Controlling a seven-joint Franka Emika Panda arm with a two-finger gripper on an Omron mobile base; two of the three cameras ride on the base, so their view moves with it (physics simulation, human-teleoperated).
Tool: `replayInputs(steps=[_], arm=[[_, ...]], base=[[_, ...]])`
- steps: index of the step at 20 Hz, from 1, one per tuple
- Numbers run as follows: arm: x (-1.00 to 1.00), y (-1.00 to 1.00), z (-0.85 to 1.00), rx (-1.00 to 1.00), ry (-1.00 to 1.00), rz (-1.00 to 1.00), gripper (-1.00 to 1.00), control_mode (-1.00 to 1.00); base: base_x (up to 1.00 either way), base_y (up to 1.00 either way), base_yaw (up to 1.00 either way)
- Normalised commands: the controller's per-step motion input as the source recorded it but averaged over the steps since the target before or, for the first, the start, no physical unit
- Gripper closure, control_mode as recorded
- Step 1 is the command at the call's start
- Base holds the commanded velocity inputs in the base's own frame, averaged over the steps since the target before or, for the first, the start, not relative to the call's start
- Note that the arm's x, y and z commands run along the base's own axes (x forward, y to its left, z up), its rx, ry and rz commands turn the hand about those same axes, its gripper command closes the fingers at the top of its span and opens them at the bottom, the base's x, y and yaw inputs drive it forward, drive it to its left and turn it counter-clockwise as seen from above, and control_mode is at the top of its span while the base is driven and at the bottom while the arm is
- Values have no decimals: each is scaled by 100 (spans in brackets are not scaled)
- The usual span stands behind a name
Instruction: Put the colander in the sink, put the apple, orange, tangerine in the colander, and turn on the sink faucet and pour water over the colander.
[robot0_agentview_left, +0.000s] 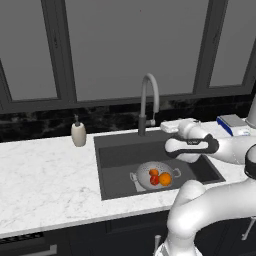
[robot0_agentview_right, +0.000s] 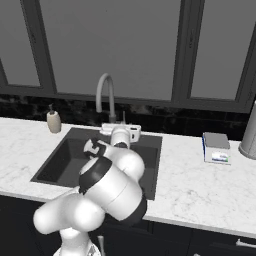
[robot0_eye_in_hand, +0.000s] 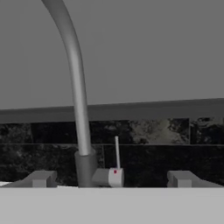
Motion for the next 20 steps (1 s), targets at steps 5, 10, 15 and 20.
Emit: replayInputs(steps=[5, 10, 15, 20], arm=[[31, 0, -9, 0, -7, 0, -100, -100], [27, 0, -3, 0, -5, 0, -100, -100], [8, 0, -12, 0, -1, 0, -100, -100], [0, 0, -25, 1, 0, 0, -100, -100]], base=[[0, 0, 0], [0, 0, 0], [0, 0, 0], [0, 0, 0]])
